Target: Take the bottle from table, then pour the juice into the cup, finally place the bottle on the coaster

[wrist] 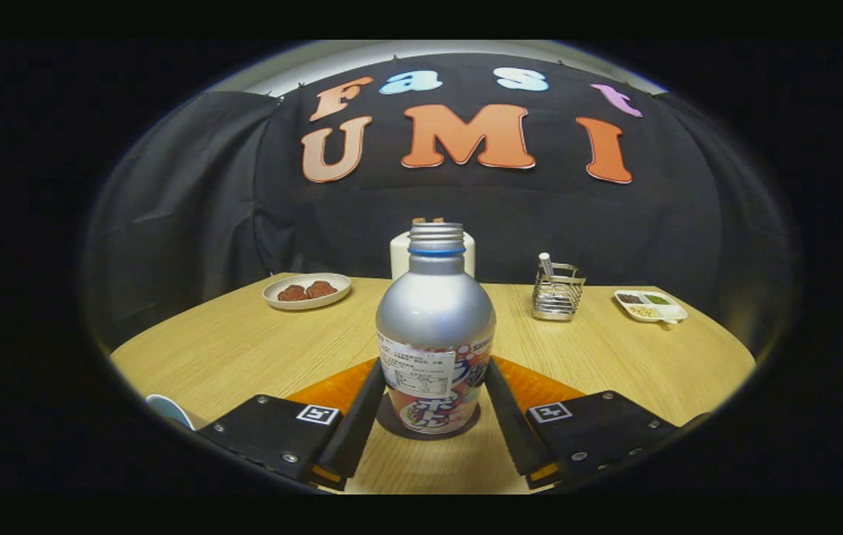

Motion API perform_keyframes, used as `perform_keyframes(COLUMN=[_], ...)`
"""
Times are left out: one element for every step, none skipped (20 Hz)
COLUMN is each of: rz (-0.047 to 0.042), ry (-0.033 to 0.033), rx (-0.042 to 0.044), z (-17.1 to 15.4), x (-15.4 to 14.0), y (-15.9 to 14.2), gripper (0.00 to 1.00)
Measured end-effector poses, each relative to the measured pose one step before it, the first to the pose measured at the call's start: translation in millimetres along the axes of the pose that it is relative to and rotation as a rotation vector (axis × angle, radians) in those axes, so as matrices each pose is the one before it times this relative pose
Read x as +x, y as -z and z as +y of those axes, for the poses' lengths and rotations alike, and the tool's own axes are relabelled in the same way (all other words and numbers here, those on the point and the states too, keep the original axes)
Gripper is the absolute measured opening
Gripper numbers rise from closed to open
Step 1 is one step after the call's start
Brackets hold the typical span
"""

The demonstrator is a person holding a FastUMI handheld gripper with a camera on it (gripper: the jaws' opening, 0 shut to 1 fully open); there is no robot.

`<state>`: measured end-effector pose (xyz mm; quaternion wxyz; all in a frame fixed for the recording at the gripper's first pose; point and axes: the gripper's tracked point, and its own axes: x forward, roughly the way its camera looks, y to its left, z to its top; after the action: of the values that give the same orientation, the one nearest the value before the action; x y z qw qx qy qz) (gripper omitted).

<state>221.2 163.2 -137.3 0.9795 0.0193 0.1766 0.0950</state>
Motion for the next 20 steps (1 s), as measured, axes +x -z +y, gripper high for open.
perform_keyframes(rz=[0.00538,0.00672,-0.00688,0.00163,0.00170,0.00163,0.00695,0.00497,-0.00043,0.00132,-0.00120,-0.00150,-0.00284,-0.00260,-0.00364,-0.00219,-0.00004,0.00386,0.00199,-0.00384], ry=[0.00682,-0.00161,0.00060,0.00230,0.00338,0.00403,-0.00123,0.00017,0.00242,-0.00042,-0.00167,-0.00337,0.00088,0.00415,0.00240,0.00213,0.00240,0.00402,0.00151,0.00414], rx=[-0.00477,-0.00254,0.00034,-0.00012,-0.00520,-0.01241,-0.01231,-0.01359,-0.00772,-0.00083,0.00476,0.00655,0.00367,-0.00088,-0.00207,-0.00134,-0.00173,-0.00060,-0.00148,-0.00185], z=[-1.57,0.47,0.55,-0.32,0.22,1.10,2.05,1.81,0.80,0.57,1.31,1.35,-0.32,-1.30,-0.45,-0.99,-1.23,-1.42,-0.06,-1.47], x=[2.09,1.90,0.25,0.64,-0.69,-0.99,-1.50,-0.31,-0.62,-1.29,-0.66,-0.59,-0.98,-0.69,-1.99,-0.67,-1.18,-1.66,-2.54,-3.16], y=[1.91,-0.12,-1.43,-0.22,1.92,0.52,3.14,1.89,0.50,-0.09,-0.76,-1.09,-0.85,-1.63,-0.73,-1.11,-0.78,-0.04,-0.22,-2.69], gripper=[0.78,0.78,0.78,0.78,0.78,0.79,0.80,0.81,0.82,0.82,0.82,0.83,0.84,0.84,0.87,0.89,0.96,0.97,0.97,0.97])
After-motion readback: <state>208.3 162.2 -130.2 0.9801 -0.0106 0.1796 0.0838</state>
